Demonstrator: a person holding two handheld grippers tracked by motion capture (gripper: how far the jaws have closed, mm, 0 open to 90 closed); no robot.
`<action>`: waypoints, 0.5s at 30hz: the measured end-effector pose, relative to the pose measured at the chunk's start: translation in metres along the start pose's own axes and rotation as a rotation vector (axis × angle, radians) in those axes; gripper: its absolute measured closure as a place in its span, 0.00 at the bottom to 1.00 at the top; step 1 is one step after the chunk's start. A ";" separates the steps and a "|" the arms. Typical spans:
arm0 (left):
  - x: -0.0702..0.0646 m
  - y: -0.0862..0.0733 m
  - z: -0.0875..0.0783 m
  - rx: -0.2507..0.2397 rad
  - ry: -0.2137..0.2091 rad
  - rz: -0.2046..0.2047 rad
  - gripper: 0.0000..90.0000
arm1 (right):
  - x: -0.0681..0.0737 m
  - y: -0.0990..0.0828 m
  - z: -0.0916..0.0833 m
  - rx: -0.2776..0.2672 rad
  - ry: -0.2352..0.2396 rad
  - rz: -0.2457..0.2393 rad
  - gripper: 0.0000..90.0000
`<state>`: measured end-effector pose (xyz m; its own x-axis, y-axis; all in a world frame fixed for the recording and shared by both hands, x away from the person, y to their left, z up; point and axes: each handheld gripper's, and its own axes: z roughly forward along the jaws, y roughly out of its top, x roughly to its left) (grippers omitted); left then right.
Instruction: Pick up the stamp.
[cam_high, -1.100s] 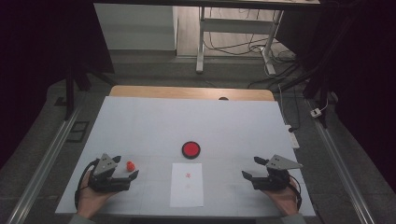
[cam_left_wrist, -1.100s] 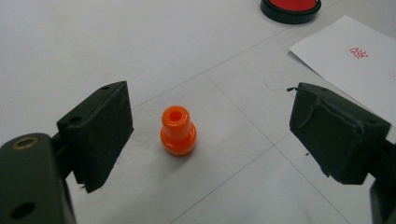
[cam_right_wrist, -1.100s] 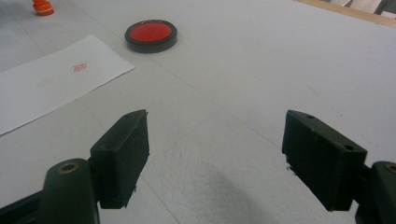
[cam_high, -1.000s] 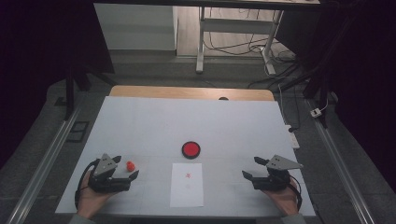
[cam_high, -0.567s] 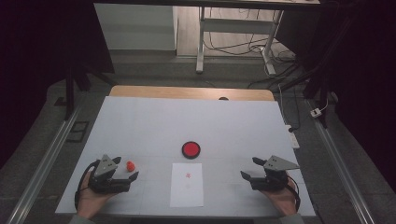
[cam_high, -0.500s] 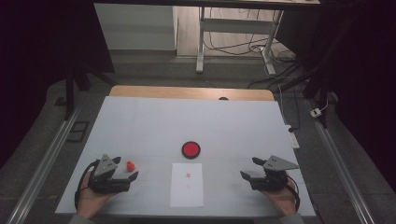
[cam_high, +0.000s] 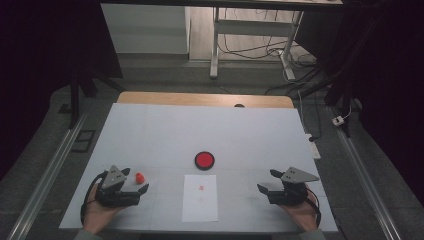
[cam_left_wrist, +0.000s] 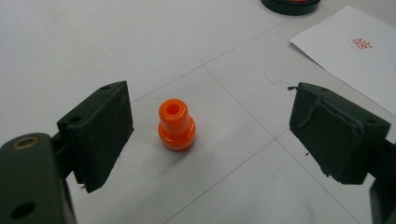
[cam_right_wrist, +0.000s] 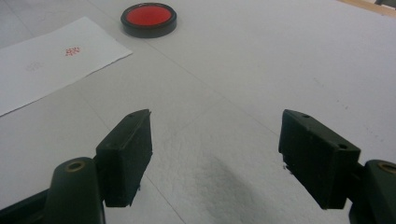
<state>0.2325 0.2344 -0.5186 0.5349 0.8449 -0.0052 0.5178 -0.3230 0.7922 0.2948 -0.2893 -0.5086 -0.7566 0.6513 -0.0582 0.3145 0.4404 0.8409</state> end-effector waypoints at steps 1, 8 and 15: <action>0.000 0.000 0.000 -0.001 0.000 0.000 0.15 | 0.000 0.000 0.000 0.001 0.000 0.001 0.28; 0.000 0.001 0.000 0.001 0.002 0.001 0.16 | 0.000 0.000 0.000 0.006 -0.004 -0.002 0.28; 0.001 0.003 0.001 0.008 0.009 0.007 0.18 | 0.001 0.000 0.000 0.004 0.007 -0.002 0.29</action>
<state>0.2355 0.2343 -0.5162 0.5329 0.8462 0.0061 0.5190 -0.3325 0.7874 0.2945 -0.2886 -0.5086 -0.7615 0.6457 -0.0563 0.3151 0.4447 0.8384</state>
